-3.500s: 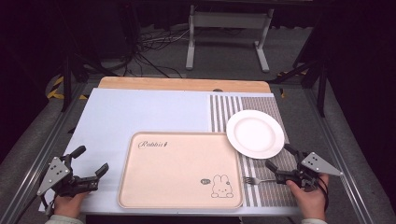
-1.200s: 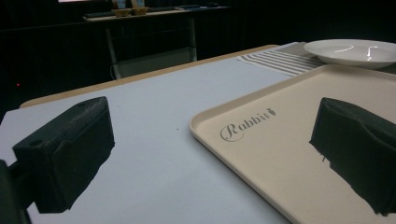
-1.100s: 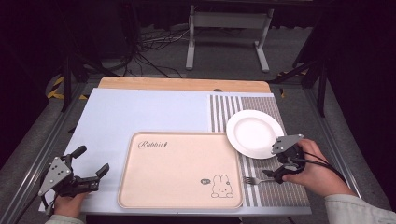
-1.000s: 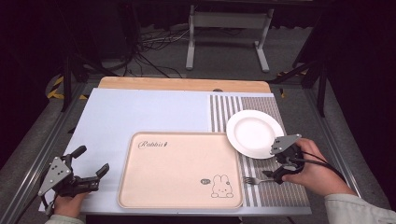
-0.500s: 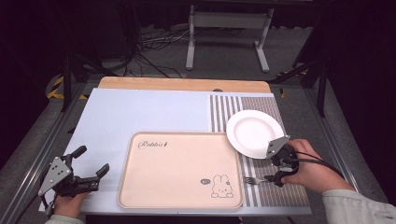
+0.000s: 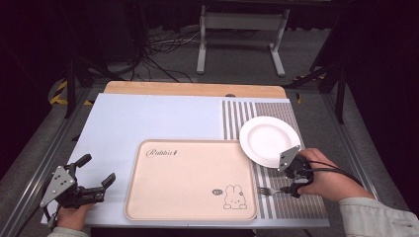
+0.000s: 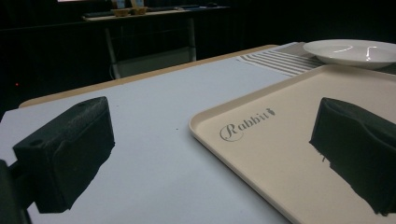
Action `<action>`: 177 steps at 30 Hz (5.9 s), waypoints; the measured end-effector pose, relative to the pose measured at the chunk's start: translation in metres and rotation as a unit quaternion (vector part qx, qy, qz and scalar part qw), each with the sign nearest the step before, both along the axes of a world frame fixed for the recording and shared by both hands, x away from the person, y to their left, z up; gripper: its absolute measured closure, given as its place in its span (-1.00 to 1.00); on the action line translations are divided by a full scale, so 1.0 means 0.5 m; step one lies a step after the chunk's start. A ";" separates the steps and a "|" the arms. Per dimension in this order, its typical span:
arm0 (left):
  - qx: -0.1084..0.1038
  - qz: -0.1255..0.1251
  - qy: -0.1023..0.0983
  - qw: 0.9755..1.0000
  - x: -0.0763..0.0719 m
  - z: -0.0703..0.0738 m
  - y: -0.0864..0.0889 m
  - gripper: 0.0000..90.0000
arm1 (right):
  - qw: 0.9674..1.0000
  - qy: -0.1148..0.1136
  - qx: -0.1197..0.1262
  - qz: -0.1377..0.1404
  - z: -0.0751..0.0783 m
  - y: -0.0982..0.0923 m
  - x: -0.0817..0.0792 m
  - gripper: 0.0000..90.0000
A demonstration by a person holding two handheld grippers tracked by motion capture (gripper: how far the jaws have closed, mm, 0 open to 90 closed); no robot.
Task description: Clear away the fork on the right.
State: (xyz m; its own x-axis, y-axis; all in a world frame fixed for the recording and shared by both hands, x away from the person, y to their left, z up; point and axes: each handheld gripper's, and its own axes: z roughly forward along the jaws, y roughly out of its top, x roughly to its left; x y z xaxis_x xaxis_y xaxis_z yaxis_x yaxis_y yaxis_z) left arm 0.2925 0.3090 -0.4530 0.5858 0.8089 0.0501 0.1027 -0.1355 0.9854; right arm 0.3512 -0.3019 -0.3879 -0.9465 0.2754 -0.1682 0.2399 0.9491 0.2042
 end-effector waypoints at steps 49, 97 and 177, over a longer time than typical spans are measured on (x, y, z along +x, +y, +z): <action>-0.004 0.001 0.002 1.000 0.000 0.000 0.000 -0.99 | 0.977 0.080 -0.148 0.133 -0.053 0.036 -0.006 0.90; -0.005 0.001 0.000 1.000 -0.001 0.001 0.002 -0.99 | 0.992 0.011 -0.056 0.114 0.096 0.161 0.025 0.91; -0.009 0.001 -0.006 1.000 -0.002 0.004 0.006 -0.99 | 0.913 0.170 0.043 -0.368 0.010 0.316 0.096 0.90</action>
